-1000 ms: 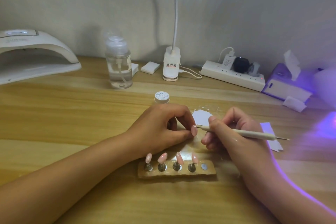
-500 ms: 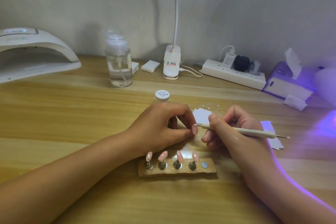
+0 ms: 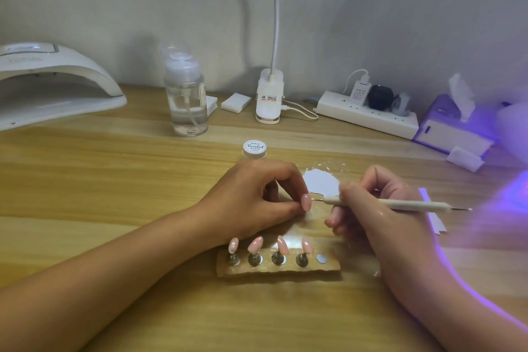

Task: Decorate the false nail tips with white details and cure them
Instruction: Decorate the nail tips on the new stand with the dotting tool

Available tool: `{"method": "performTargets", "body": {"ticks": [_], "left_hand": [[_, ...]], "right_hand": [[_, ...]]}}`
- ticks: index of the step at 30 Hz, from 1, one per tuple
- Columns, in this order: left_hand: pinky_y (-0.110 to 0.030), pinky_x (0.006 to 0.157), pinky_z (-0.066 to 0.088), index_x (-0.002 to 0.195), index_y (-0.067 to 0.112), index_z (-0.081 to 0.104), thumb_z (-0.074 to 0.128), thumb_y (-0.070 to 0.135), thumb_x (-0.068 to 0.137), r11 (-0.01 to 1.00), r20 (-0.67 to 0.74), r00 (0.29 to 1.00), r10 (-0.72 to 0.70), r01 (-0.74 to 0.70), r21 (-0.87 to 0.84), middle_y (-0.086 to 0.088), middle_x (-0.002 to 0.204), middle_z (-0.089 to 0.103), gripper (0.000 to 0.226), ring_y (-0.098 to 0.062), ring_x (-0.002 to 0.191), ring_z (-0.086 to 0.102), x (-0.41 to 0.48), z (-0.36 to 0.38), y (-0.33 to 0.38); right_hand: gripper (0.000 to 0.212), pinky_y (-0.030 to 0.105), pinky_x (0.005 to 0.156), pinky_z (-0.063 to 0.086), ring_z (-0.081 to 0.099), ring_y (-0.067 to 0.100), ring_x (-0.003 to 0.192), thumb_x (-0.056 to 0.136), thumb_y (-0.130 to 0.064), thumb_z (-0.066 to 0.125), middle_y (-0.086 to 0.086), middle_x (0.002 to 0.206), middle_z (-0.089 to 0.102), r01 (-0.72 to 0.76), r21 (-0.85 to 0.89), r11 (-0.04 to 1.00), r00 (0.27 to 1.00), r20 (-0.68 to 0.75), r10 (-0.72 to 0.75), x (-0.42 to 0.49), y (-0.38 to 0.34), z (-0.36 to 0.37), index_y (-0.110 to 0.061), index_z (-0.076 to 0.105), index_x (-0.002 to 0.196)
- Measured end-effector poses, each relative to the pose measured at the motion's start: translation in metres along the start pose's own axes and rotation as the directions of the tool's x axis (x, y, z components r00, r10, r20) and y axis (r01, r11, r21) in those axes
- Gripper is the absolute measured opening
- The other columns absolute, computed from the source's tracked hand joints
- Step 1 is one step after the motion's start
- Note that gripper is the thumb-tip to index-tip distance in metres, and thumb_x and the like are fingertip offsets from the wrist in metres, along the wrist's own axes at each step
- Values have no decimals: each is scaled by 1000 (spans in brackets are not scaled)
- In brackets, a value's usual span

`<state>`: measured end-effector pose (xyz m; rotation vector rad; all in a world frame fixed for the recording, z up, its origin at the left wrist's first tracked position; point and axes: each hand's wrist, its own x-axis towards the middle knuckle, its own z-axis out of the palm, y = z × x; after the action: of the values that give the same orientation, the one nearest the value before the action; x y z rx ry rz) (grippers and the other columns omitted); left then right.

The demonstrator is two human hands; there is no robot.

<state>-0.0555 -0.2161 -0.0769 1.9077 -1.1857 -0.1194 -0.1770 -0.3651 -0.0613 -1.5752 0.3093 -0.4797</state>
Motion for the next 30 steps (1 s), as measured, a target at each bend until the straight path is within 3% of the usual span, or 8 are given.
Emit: {"method": "performTargets", "body": {"ticks": [11,30], "left_hand": [[-12,56,37,80,28,71,80,17,80,1000,3,1000,14,-14,18,19,81,68,14,-7,57,54,0,0,0],[-11,56,36,79,29,71,80,16,79,1000,6,1000,14,-14,25,19,81,68,16,-7,58,53,0,-1,1]], "right_hand": [[26,19,48,50,64,16,49,85,-3,62,17,58,69,6,-46,999,1000,10,-5,0,0,3,-11,47,65],[30,19,48,50,62,15,47,89,-11,64,15,57,69,28,-14,1000,999,-25,-28,0,1,4,-12,47,65]]}}
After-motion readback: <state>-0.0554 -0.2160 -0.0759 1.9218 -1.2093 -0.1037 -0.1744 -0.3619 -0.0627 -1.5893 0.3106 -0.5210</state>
